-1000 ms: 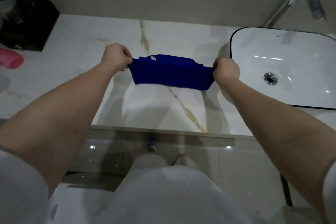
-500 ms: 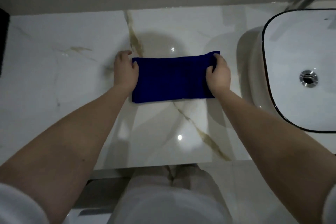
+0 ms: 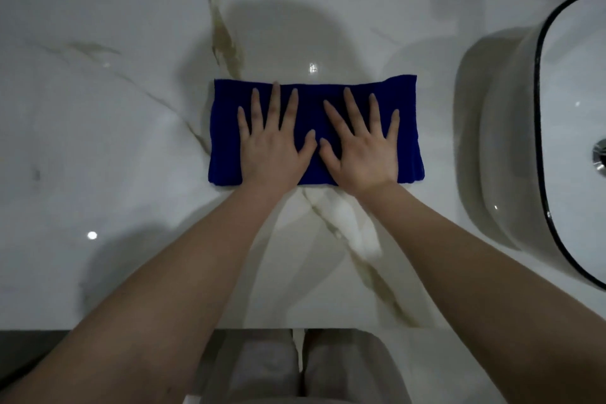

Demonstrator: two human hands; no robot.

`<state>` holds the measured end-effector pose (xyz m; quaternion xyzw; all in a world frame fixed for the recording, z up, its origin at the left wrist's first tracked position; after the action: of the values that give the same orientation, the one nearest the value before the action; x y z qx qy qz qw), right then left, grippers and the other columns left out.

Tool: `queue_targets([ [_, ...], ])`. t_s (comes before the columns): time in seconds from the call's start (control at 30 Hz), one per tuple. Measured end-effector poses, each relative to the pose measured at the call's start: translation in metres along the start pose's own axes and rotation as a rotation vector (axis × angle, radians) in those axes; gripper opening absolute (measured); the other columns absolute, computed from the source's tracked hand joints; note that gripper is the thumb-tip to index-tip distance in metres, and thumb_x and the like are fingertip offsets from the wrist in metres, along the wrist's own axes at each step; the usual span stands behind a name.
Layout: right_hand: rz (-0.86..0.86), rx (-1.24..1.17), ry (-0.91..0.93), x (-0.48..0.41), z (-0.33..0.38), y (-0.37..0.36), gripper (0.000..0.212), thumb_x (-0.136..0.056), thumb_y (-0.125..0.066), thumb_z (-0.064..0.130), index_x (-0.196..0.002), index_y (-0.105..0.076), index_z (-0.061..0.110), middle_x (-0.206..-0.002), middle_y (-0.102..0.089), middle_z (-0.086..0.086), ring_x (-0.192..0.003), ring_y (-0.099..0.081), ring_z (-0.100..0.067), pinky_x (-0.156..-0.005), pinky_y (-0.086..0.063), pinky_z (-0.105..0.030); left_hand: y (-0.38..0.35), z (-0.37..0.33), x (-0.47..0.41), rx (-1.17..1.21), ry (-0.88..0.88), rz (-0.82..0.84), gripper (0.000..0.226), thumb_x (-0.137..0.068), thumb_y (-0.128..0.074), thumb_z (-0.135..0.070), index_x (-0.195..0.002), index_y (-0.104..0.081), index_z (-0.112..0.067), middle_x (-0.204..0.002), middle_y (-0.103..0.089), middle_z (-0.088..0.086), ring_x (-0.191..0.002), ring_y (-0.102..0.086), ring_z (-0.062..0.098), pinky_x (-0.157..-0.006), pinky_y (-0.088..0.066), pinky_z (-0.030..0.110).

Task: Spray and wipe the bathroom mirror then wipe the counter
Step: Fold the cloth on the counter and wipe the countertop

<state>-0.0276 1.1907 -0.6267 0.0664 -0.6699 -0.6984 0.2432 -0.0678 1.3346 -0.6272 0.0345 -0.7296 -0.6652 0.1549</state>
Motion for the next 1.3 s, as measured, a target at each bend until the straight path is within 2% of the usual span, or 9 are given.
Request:
queue_targets([
  [0.2,-0.011,0.024,-0.002,-0.002,0.002,0.001,0.061,-0.096,-0.016,0.059,-0.152,-0.005,0.038,-0.162,0.002,0.005,-0.148,0.007,-0.029,-0.115,0.008,-0.057,-0.001,0.006,0.000,0.031,-0.007,-0.023,0.071,-0.094,-0.022,-0.058,-0.153,-0.004,-0.022,-0.161,-0.001,0.005,-0.147,0.002,0.032,-0.118,0.002,0.049],
  [0.33,0.000,0.029,0.045,-0.009,0.034,0.000,0.061,-0.096,-0.014,0.059,-0.152,-0.003,0.037,-0.162,0.005,0.004,-0.148,0.009,-0.030,-0.116,0.009,-0.057,0.000,0.039,0.012,0.061,0.072,-0.042,0.070,-0.095,-0.023,-0.058,-0.153,-0.006,-0.023,-0.161,-0.003,0.004,-0.147,0.001,0.030,-0.118,0.002,0.048],
  [0.7,0.031,0.085,0.618,-0.016,0.273,-0.021,0.062,-0.097,-0.017,0.060,-0.153,-0.005,0.037,-0.162,0.002,0.003,-0.148,0.006,-0.032,-0.116,0.009,-0.057,-0.009,0.249,0.125,0.155,0.597,-0.150,0.066,-0.097,-0.025,-0.055,-0.153,-0.006,-0.025,-0.161,-0.002,0.003,-0.147,0.002,0.028,-0.118,0.005,0.044],
  [0.8,0.042,0.112,0.751,-0.004,0.327,-0.029,0.062,-0.097,-0.017,0.060,-0.153,-0.005,0.037,-0.162,0.002,0.002,-0.148,0.006,-0.032,-0.116,0.009,-0.057,-0.014,0.285,0.164,0.163,0.742,-0.197,0.066,-0.097,-0.027,-0.054,-0.153,-0.010,-0.023,-0.160,-0.006,0.004,-0.147,-0.001,0.030,-0.118,0.003,0.044],
  [0.93,0.042,0.197,0.918,0.016,0.387,-0.042,0.062,-0.096,-0.014,0.060,-0.153,-0.001,0.037,-0.162,0.005,0.003,-0.148,0.006,-0.032,-0.115,0.009,-0.057,-0.024,0.316,0.213,0.158,0.972,-0.186,0.067,-0.097,-0.020,-0.058,-0.153,-0.003,-0.025,-0.161,0.000,0.002,-0.147,0.003,0.026,-0.118,0.005,0.042],
  [1.03,0.040,0.211,1.029,0.032,0.422,-0.049,0.062,-0.097,-0.015,0.061,-0.153,-0.003,0.037,-0.162,0.003,0.003,-0.148,0.004,-0.032,-0.115,0.009,-0.057,-0.028,0.331,0.242,0.202,1.105,-0.214,0.067,-0.096,-0.022,-0.057,-0.153,-0.005,-0.024,-0.161,0.000,0.002,-0.147,0.005,0.025,-0.119,0.004,0.042],
  [1.17,0.033,0.190,1.057,0.034,0.433,-0.053,0.062,-0.096,-0.017,0.060,-0.153,-0.006,0.038,-0.162,0.001,0.004,-0.148,0.003,-0.032,-0.115,0.008,-0.057,-0.028,0.349,0.243,0.198,1.103,-0.216,0.069,-0.096,-0.025,-0.057,-0.153,-0.007,-0.022,-0.161,-0.002,0.004,-0.147,0.004,0.028,-0.118,0.003,0.043],
  [1.3,0.032,0.149,1.015,0.016,0.441,-0.048,0.060,-0.096,-0.017,0.060,-0.152,-0.005,0.040,-0.162,0.000,0.006,-0.148,0.003,-0.028,-0.116,0.009,-0.055,-0.020,0.378,0.224,0.170,1.022,-0.147,0.070,-0.095,-0.024,-0.057,-0.153,-0.004,-0.022,-0.161,0.000,0.005,-0.147,0.003,0.031,-0.118,0.002,0.045],
])
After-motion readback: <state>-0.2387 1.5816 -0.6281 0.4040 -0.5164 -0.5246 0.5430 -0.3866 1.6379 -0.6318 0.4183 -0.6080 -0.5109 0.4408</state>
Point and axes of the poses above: each hand's wrist, its own x-axis away from the middle knuckle, its own y-axis out of the back of the hand, z = x × y, the point moved 3 cm from there along -x, towards the middle knuckle
